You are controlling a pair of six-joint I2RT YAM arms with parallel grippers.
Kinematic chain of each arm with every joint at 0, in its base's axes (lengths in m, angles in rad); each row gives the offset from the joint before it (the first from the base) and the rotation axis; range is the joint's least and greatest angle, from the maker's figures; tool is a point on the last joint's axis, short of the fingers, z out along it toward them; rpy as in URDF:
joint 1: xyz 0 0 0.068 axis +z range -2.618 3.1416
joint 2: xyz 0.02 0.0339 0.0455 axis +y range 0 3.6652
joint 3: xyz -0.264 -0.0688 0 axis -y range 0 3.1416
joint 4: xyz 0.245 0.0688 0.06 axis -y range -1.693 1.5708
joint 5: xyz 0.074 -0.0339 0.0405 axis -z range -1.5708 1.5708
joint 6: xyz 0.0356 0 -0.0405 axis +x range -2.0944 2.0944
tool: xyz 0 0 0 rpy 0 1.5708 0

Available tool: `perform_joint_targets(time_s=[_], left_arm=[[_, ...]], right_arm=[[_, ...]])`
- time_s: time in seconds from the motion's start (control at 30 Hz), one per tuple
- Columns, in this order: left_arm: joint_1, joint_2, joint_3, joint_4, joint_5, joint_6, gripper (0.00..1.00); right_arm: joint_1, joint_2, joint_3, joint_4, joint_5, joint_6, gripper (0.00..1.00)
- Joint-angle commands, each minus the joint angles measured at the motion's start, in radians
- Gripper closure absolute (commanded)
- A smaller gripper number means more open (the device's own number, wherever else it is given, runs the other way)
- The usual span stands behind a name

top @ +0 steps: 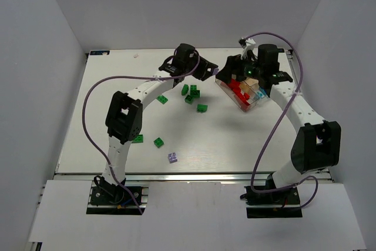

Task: Sort the legos into containers by color

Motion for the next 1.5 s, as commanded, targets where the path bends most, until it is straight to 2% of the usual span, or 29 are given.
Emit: perform_joint_targets(time_s=[0.0,0.27,0.47,0.5,0.63,1.47], left_arm=[[-0.005,-0.116,0.003,-0.010,-0.055,-0.063,1.00],[-0.023,-0.134,-0.028,-0.008,-0.046,-0.103,1.00],[-0.023,-0.139,-0.054,0.012,-0.037,-0.131,1.00],[-0.023,-0.139,-0.052,0.013,-0.039,-0.134,1.00],[-0.023,-0.137,-0.052,0.010,-0.032,-0.140,1.00],[-0.023,-0.139,-0.071,0.038,-0.009,-0.163,1.00]], right_arm=[[0.017,0.033,0.048,0.013,0.109,0.102,0.11],[0.036,0.070,0.051,0.041,0.218,0.151,0.14],[0.042,0.076,0.046,0.108,0.177,0.197,0.27],[0.044,0.079,0.049,0.111,0.172,0.199,0.33],[0.048,0.099,0.055,0.116,0.172,0.202,0.40],[0.077,0.156,0.091,0.165,0.166,0.204,0.38]])
